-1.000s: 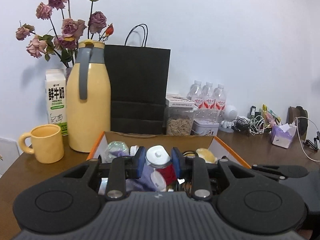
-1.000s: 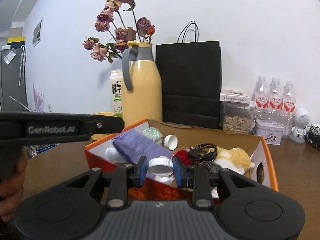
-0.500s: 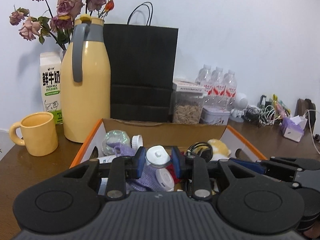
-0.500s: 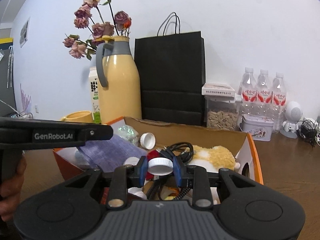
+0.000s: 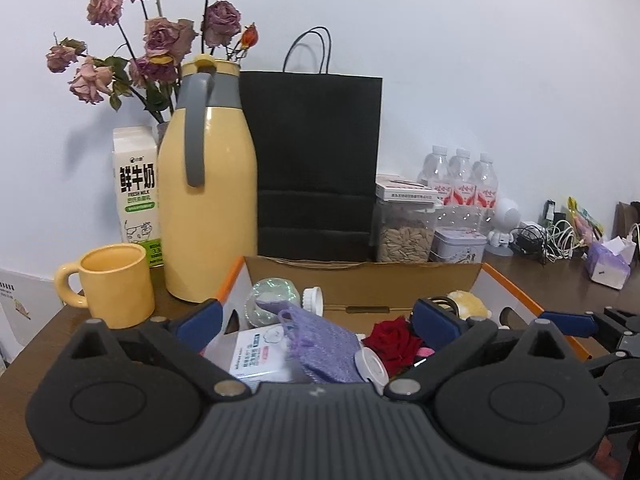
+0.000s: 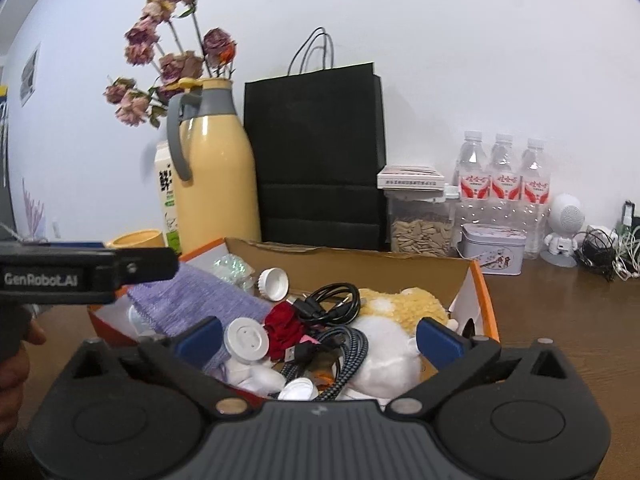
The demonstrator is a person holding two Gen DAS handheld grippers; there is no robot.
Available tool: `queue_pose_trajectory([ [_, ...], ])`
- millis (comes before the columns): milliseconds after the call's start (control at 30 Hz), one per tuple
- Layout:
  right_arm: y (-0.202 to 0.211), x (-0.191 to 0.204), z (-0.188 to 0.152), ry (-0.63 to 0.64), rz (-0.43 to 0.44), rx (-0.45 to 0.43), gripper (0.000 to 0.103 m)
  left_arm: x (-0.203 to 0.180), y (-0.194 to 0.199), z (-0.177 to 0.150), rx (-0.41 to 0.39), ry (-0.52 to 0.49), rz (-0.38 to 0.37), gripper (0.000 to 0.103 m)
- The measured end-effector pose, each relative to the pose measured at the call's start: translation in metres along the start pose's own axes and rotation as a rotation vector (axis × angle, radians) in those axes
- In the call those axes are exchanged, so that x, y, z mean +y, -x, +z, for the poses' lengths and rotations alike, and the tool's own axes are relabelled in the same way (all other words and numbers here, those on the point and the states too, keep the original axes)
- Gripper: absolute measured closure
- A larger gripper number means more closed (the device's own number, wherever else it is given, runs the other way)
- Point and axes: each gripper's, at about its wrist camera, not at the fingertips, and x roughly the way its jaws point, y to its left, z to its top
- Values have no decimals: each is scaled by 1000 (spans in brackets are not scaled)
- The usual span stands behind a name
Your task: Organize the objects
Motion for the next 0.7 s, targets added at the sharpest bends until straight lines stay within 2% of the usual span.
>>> queue_pose_trajectory([
  [300, 8, 0, 5, 5, -21, 7, 0, 3, 10, 6, 7, 0, 9, 0],
  [500, 33, 5, 10, 13, -16, -4, 0, 4, 36, 9, -8, -18, 7, 0],
  [700, 61, 12, 7, 23, -27, 3, 0, 7, 66, 5, 15, -22, 26, 0],
])
